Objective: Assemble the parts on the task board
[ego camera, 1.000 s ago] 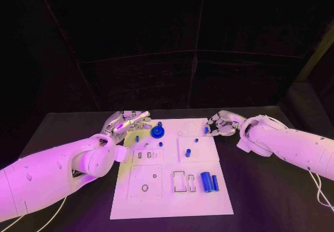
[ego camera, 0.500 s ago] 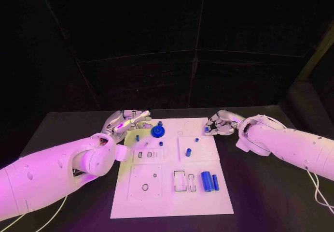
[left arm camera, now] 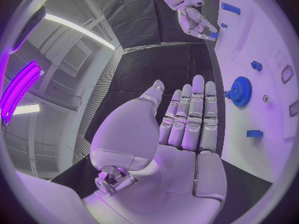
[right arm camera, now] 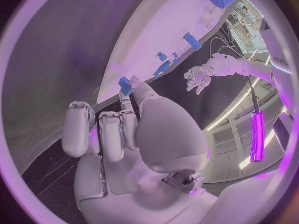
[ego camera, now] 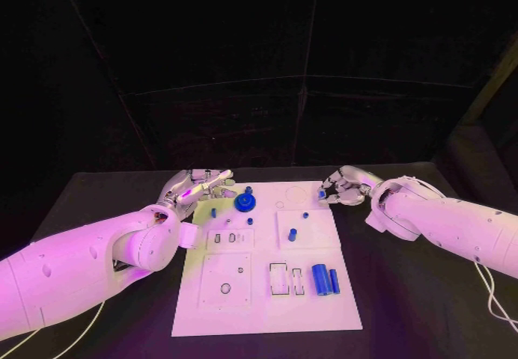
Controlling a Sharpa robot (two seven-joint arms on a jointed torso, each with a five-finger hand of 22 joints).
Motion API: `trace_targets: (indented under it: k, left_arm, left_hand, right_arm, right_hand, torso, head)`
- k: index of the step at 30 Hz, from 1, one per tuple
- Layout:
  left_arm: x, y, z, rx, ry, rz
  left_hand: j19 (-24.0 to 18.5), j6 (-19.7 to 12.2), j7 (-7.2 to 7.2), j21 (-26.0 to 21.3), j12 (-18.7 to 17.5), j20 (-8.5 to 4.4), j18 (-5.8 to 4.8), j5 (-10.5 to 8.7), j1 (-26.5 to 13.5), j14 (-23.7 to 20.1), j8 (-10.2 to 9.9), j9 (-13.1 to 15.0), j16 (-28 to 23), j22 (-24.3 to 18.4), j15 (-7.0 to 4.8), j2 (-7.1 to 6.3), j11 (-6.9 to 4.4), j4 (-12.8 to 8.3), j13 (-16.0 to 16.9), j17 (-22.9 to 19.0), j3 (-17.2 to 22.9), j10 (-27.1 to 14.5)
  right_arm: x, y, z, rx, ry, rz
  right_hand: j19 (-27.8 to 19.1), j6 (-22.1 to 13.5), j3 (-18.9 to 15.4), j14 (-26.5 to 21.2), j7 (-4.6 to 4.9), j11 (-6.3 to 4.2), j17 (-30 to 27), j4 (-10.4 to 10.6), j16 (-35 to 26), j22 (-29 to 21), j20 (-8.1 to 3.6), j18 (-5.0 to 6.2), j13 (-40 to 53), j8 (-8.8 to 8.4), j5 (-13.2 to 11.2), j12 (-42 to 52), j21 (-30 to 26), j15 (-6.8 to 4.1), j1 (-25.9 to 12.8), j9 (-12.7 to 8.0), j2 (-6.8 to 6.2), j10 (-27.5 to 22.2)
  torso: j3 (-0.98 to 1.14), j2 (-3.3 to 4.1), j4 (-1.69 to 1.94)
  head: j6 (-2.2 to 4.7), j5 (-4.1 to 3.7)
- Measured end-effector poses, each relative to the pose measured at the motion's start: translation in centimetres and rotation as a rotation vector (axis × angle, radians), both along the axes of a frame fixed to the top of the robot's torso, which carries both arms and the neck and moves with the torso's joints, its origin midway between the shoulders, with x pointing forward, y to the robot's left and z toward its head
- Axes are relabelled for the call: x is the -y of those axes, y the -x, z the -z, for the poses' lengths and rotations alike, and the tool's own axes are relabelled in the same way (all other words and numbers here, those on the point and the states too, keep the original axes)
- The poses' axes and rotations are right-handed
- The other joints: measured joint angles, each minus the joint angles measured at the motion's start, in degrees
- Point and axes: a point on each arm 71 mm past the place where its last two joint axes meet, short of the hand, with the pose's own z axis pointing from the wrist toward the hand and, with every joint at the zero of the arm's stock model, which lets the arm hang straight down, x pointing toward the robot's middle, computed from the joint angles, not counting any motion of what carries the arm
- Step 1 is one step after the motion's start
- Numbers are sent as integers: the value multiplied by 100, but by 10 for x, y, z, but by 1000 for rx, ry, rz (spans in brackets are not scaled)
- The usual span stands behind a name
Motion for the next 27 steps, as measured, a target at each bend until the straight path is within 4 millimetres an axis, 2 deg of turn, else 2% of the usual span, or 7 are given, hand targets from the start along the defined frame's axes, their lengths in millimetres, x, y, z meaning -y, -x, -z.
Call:
trace_targets:
  k: [5, 11, 15, 20, 27]
  left_arm:
    - [-1, 0, 0, 0, 0, 0]
    - [-4, 1, 0, 0, -2, -4]
    - [-6, 1, -1, 1, -3, -7]
    - [-9, 0, -2, 3, -7, -14]
    - [-18, -4, -7, 16, -16, -34]
  left_hand:
    - [0, 0, 0, 0, 0, 0, 0, 0, 0, 0, 0, 0, 0, 0, 0, 0, 0, 0, 0, 0, 0, 0]
    - [0, 0, 0, 0, 0, 0, 0, 0, 0, 0, 0, 0, 0, 0, 0, 0, 0, 0, 0, -1, 0, 0]
    - [0, 0, 0, 0, 0, 0, 0, 0, 0, 0, 0, 0, 0, 1, 0, 0, 0, 0, 0, -1, 0, 0]
    - [0, 0, 0, 0, 0, 0, 0, 0, 0, 0, 0, 0, -12, 1, 0, 0, 0, 0, 0, 0, 0, 0]
    - [0, 0, 0, 0, 0, 0, 0, 0, 0, 0, 0, 0, -27, 1, 0, 0, 0, 0, 0, 6, 0, 0]
  right_arm:
    - [-2, 5, -6, 37, -29, 6]
    - [-22, 18, -15, 61, -73, -26]
    - [-49, 28, -22, 65, -107, -61]
    - [-97, 38, -27, 55, -142, -117]
    - [-156, 46, -28, 52, -134, -180]
  right_hand:
    - [0, 0, 6, 0, 0, 0, 0, -6, 0, 17, 0, 0, 1, 0, -12, 0, 0, 0, -21, 0, 22, 0]
    - [-20, -1, 33, 0, -1, -20, -1, -33, 0, 13, -20, 0, 6, 0, -31, -37, 0, 0, -21, 0, 22, -21]
    - [-20, -3, 63, 0, -3, -41, -1, -49, 0, 10, -20, 0, 4, 0, -32, -67, 0, 0, -21, 0, 22, -42]
    - [-20, -6, 80, 0, -6, -49, -1, -34, 0, 10, -19, 0, 4, 0, -42, -119, 0, 1, -21, -5, 22, -78]
    - [0, 0, 137, -1, 0, -49, -1, -39, 0, 26, -40, 0, 5, 0, -77, -232, 0, 1, -23, -17, 20, -196]
  torso:
    - [-2, -4, -4]
    - [-14, -9, -7]
    - [-25, -14, -3]
    - [-43, -35, 11]
    - [-88, -55, 49]
  head:
    - [15, 2]
    - [35, 27]
    - [41, 48]
    - [15, 104]
    - [-42, 159]
